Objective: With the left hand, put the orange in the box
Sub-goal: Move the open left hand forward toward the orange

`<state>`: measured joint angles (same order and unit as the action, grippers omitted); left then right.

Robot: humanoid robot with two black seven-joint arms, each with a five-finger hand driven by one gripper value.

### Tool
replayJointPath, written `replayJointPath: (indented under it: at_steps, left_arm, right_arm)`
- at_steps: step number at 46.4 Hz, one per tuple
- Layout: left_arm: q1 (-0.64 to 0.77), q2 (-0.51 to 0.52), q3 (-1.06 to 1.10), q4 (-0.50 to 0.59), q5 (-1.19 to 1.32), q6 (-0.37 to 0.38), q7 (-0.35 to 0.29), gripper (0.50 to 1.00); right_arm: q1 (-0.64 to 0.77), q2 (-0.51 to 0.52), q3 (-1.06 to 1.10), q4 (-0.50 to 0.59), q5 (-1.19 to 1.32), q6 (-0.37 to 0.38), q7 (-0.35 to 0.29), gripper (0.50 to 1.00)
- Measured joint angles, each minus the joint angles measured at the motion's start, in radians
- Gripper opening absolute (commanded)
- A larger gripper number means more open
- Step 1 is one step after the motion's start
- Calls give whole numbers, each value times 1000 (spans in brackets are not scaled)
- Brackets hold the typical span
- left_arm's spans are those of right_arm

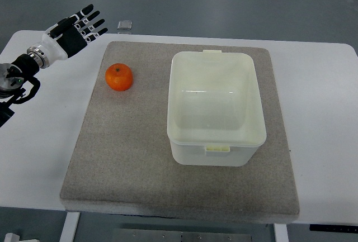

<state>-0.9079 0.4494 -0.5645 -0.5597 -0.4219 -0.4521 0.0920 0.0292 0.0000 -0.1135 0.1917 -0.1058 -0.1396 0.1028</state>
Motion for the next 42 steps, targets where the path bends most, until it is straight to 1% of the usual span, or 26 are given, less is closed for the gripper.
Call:
replayJointPath:
  at_steps: [21, 27, 34, 37, 42]
  left_arm:
    - [-9, 3, 0, 11, -1, 10, -4, 992]
    - [-9, 2, 0, 11, -1, -11, -19, 992]
    - [-9, 5, 0, 7, 1, -23, -21, 992]
    - [-9, 9, 0, 6, 14, -39, -22, 992]
    - [-9, 17, 1, 7, 116, -117, -22, 994]
  right_arm:
    - [0, 0, 0, 0, 0, 0, 0, 944]
    - [0, 0, 0, 0, 0, 0, 0, 944]
    - [0, 0, 0, 0, 0, 0, 0, 944]
    - [0, 0, 0, 0, 0, 0, 0, 944]
    - [0, 0, 0, 0, 0, 0, 0, 944]
